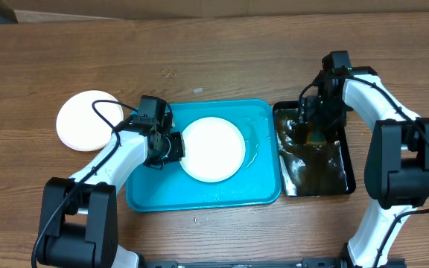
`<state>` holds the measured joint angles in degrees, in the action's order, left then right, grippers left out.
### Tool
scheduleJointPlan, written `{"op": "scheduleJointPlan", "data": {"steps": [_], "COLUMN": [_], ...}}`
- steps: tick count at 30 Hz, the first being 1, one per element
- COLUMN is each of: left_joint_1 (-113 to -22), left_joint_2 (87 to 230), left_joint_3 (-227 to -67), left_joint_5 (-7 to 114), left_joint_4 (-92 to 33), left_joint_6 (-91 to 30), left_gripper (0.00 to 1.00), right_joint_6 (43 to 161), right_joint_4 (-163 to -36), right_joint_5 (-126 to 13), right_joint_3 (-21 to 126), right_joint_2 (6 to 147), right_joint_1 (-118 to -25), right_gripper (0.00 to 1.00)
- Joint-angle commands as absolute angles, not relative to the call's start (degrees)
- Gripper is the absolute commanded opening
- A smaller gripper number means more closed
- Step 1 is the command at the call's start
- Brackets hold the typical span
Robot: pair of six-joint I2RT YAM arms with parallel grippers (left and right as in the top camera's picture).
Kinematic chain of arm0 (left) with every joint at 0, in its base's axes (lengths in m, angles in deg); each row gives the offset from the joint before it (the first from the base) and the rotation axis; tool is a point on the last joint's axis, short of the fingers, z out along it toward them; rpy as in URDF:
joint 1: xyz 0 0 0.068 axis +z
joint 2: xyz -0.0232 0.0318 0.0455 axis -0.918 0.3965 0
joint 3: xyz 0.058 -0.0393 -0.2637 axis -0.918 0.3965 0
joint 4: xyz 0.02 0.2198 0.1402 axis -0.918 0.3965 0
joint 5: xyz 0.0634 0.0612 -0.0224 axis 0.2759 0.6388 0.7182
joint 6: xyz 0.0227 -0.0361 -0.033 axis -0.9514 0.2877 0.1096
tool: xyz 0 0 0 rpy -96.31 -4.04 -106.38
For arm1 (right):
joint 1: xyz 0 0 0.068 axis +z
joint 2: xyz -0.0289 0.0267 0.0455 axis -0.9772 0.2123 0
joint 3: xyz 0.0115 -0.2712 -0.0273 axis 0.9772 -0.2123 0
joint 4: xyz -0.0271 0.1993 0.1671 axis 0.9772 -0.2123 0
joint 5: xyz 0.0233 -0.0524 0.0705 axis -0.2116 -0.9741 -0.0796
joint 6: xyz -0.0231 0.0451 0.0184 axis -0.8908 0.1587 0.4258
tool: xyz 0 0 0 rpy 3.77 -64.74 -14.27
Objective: Clean dirty plates on tray and stack at the side
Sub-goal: 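Return the sponge to the black tray and release it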
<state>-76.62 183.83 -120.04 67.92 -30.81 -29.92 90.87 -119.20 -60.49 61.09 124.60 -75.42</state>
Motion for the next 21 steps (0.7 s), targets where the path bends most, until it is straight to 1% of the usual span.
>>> {"op": "scheduleJointPlan", "data": {"steps": [1, 2, 3, 4, 8, 10, 12, 16, 17, 18, 19, 21], "left_joint_1": [-76.46, -76.46, -76.46, -76.46, -76.46, -76.46, -76.46, -76.46, -76.46, -76.46, -76.46, -76.46], "left_joint_2": [184.46, 184.46, 184.46, 184.46, 185.01, 185.47, 185.90, 186.08, 186.08, 186.08, 186.08, 186.08], "left_joint_3": [-120.76, -120.76, -120.76, -120.76, -120.76, -120.76, -120.76, -120.76, -120.76, -120.76, -120.76, -120.76], "left_joint_5": [68.91, 68.91, 68.93, 68.91, 68.93, 68.91, 68.88, 68.88, 68.91, 68.93, 68.91, 68.91], "left_joint_4": [-31.00, -31.00, -31.09, -31.16, -31.16, -31.25, -31.42, -31.44, -31.42, -31.42, -31.42, -31.44], "left_joint_6": [-31.26, -31.24, -31.24, -31.24, -31.24, -31.24, -31.24, -31.26, -31.26, -31.30, -31.30, -31.28], "left_gripper": [0.13, 0.15, 0.17, 0.18, 0.19, 0.18, 0.18, 0.18, 0.17, 0.13, 0.11, 0.10], "right_joint_6": [92.67, 92.99, 92.99, 92.97, 92.99, 92.99, 93.10, 97.82, 98.89, 100.23, 100.86, 101.82], "right_joint_4": [-120.16, -121.65, -123.26, -125.06, -134.41, -136.77, -138.32, -138.48, -138.30, -138.48, -138.74, -139.72], "right_joint_5": [-59.72, -59.04, -58.24, -57.51, -56.53, -56.57, -56.90, -60.55, -60.64, -60.62, -60.60, -60.55], "right_joint_3": [61.90, 63.15, 64.68, 66.49, 77.38, 80.94, 84.41, 87.63, 87.65, 87.61, 87.41, 86.93], "right_joint_2": [125.84, 125.84, 125.84, 125.84, 125.84, 125.84, 125.84, 125.84, 125.84, 125.84, 125.84, 125.84], "right_joint_1": [-75.50, -75.50, -75.53, -75.55, -75.57, -75.61, -75.92, -78.21, -79.26, -80.60, -81.54, -83.70], "right_gripper": [0.83, 0.88, 0.96, 1.00, 1.00, 1.00, 1.00, 1.00, 1.00, 1.00, 1.00, 1.00]}}
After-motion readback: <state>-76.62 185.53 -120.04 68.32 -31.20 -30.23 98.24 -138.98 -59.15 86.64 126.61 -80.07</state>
